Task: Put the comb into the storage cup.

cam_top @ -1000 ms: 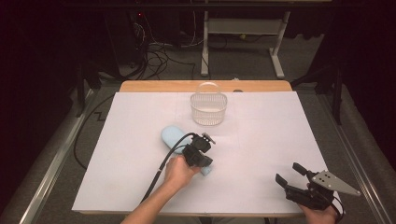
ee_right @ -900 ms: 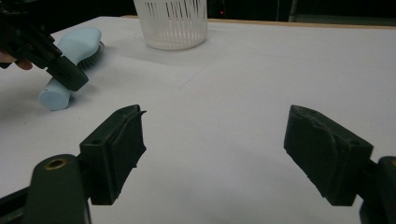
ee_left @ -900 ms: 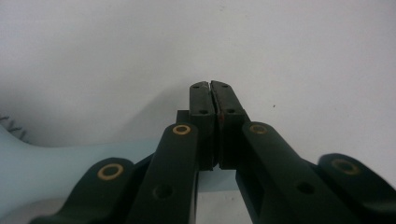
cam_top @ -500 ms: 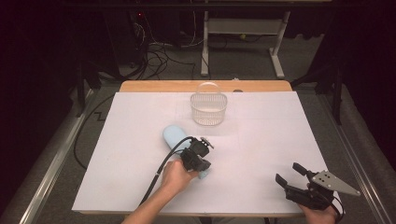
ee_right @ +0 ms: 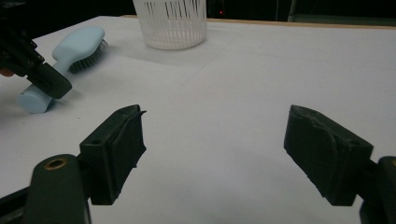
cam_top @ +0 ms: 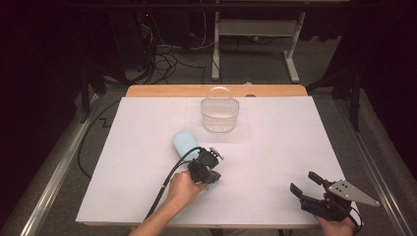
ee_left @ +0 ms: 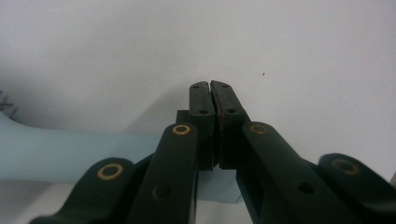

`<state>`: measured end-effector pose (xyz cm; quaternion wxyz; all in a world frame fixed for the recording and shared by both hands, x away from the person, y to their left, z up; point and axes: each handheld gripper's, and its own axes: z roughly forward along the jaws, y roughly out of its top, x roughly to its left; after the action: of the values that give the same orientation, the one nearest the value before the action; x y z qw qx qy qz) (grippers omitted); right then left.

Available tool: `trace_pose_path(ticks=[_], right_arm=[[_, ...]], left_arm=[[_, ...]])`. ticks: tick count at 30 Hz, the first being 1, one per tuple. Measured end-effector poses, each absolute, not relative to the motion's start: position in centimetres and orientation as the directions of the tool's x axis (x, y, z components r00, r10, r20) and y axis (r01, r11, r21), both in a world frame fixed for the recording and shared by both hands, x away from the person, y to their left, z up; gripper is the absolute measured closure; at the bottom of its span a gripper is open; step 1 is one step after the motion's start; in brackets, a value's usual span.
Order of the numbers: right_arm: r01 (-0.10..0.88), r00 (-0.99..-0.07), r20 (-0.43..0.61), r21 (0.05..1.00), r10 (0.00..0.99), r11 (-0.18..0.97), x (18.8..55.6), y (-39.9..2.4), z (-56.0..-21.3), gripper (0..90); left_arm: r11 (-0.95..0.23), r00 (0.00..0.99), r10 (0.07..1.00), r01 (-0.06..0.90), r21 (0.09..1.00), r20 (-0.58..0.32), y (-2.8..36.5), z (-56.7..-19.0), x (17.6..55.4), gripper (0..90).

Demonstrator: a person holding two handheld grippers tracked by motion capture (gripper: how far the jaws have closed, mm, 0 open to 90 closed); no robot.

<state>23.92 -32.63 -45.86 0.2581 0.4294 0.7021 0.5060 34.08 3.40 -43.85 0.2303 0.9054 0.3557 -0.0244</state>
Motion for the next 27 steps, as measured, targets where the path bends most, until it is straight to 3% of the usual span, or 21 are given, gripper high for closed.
trace_pose_path(ticks=[27], right_arm=[[0.342,-0.496,0.069,0.932,0.865,0.122,23.9,-32.6,-45.9,20.4]], left_arm=[[-0.641,0.745,0.638,0.655,0.401,-0.197,5.3,-44.5,32.8,86.5]])
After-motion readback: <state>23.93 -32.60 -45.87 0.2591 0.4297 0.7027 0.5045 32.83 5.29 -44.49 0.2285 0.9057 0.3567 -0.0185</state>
